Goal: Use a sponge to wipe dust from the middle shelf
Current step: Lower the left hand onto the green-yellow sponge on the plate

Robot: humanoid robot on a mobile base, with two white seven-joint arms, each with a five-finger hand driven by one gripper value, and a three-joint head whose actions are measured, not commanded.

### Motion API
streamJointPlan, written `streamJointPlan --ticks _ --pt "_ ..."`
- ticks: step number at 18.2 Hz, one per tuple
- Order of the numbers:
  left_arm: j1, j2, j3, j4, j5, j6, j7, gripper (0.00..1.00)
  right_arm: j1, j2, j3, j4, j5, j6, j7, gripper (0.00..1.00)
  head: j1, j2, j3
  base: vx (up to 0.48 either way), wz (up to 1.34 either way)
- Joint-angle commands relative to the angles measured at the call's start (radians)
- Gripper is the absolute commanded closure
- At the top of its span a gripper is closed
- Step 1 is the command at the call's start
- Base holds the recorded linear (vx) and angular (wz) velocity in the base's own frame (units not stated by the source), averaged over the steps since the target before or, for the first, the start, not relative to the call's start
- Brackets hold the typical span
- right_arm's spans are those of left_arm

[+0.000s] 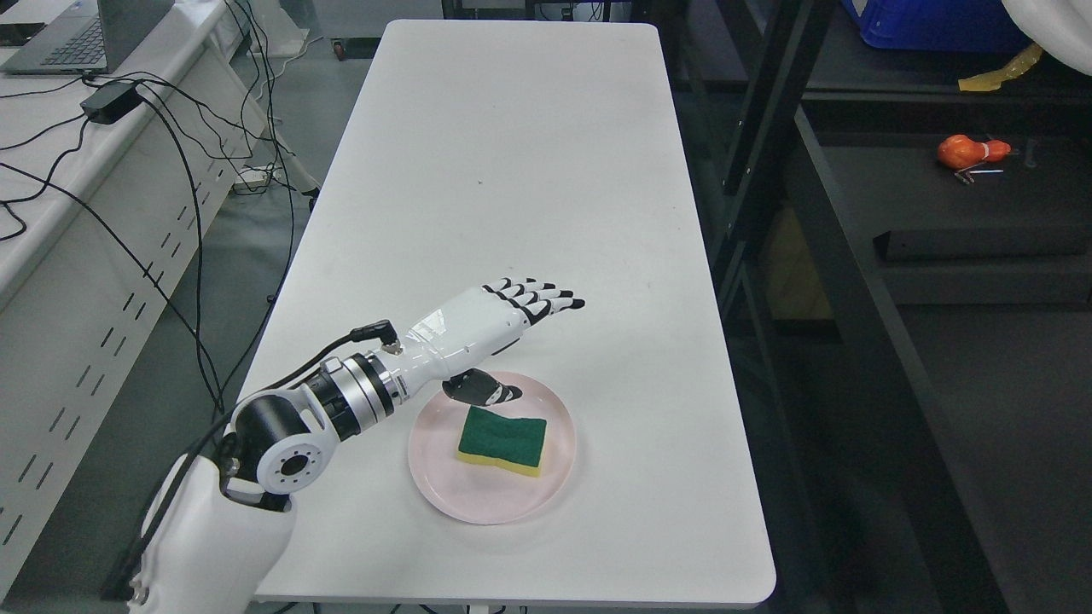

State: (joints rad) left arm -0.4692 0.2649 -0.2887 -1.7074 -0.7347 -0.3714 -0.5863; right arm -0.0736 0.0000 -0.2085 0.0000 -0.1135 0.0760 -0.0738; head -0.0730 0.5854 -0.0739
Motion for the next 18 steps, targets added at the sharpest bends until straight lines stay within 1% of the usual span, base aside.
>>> streamJointPlan --ticks 1,3,4,6,8,9,10,11,16,18 --pt "-0.095 0.23 -0.124 -0.052 -0.06 -0.061 -0.041 0.07 0.0 -0.017 0.0 -0.017 0.0 0.001 0.0 0.0 0.0 0.0 0.0 0.0 0.0" --pt "-0.094 0.295 -0.136 -0.054 -0.06 -0.098 -0.079 0.07 0.0 -0.017 0.0 -0.017 0.0 0.001 0.0 0.0 0.0 0.0 0.0 0.0 0.0" --pt "-0.095 0.315 -0.145 -0.054 -0.06 -0.13 -0.086 0.07 0.0 -0.017 0.0 -0.017 0.0 0.001 0.0 0.0 0.0 0.0 0.0 0.0 0.0" --pt "-0.097 0.335 -0.21 -0.054 -0.061 -0.152 -0.104 0.07 0.0 -0.017 0.0 -0.017 0.0 0.001 0.0 0.0 0.0 0.0 0.0 0.0 0.0" --pt "-0.1 0.329 -0.292 -0.046 -0.071 -0.152 -0.104 0.07 0.0 -0.017 0.0 -0.017 0.0 0.001 0.0 0.0 0.0 0.0 0.0 0.0 0.0" --pt "-0.1 0.321 -0.332 -0.035 -0.101 -0.152 -0.104 0.07 0.0 -0.017 0.0 -0.017 0.0 0.001 0.0 0.0 0.0 0.0 0.0 0.0 0.0" --pt "-0.103 0.303 -0.346 -0.02 -0.138 -0.152 -0.104 0.07 0.0 -0.017 0.0 -0.017 0.0 0.001 0.0 0.0 0.0 0.0 0.0 0.0 0.0" --pt "-0.106 0.268 -0.346 -0.002 -0.162 -0.152 -0.104 0.07 0.0 -0.017 0.0 -0.017 0.0 0.001 0.0 0.0 0.0 0.0 0.0 0.0 0.0" --pt "-0.112 0.151 -0.351 0.075 -0.245 -0.152 -0.104 0.07 0.0 -0.017 0.0 -0.017 0.0 0.001 0.0 0.0 0.0 0.0 0.0 0.0 0.0" --pt "-0.112 0.126 -0.359 0.084 -0.264 -0.152 -0.104 0.08 0.0 -0.017 0.001 -0.017 0.0 0.001 0.0 0.0 0.0 0.0 0.0 0.0 0.0"
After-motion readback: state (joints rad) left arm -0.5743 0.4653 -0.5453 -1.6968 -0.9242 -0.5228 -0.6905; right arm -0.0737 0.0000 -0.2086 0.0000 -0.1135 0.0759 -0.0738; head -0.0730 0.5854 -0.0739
